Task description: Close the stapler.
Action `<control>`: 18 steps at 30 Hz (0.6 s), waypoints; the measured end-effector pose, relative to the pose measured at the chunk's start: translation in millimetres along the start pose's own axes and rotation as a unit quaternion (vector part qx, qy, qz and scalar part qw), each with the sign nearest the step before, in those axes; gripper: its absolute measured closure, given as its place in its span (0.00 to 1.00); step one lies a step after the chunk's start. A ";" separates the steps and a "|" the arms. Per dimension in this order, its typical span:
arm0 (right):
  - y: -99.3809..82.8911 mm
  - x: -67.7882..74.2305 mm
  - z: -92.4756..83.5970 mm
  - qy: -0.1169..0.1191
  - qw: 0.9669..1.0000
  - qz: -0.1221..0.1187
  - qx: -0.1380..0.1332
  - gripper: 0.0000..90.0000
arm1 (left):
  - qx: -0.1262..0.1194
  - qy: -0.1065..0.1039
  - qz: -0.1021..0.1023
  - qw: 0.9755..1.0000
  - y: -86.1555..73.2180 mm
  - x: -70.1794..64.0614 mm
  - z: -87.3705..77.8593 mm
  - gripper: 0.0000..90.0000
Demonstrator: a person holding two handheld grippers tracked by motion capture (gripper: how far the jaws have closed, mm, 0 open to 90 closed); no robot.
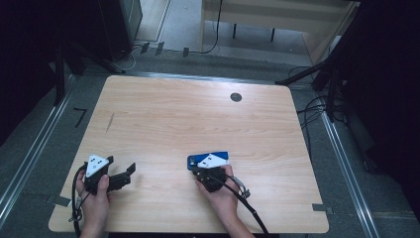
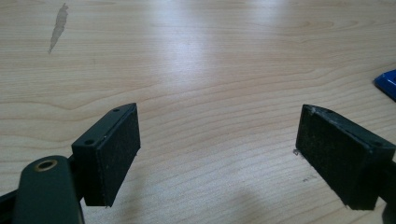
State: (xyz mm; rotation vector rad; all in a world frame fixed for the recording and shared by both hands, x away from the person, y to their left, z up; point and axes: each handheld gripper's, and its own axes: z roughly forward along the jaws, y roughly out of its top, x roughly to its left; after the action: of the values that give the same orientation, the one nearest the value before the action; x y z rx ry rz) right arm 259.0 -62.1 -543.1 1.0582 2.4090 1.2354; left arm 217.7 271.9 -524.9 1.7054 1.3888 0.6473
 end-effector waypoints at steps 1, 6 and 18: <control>0.6 0.4 1.0 -0.002 1.000 -0.002 -0.001 1.00 | 0.000 0.000 0.000 1.000 0.0 0.1 -0.1 0.16; 3.1 3.9 4.2 -0.011 1.000 -0.013 0.000 1.00 | 0.000 0.000 -0.001 1.000 0.0 0.1 0.0 0.16; -12.0 -10.6 -21.2 0.012 1.000 0.000 -0.017 0.93 | -0.001 -0.004 -0.001 1.000 0.2 0.4 0.0 0.16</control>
State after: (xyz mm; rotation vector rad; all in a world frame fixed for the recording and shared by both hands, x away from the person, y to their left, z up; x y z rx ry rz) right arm 250.1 -87.0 -540.5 1.0404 2.3956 1.2921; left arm 217.9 272.2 -524.8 1.7026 1.3844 0.6393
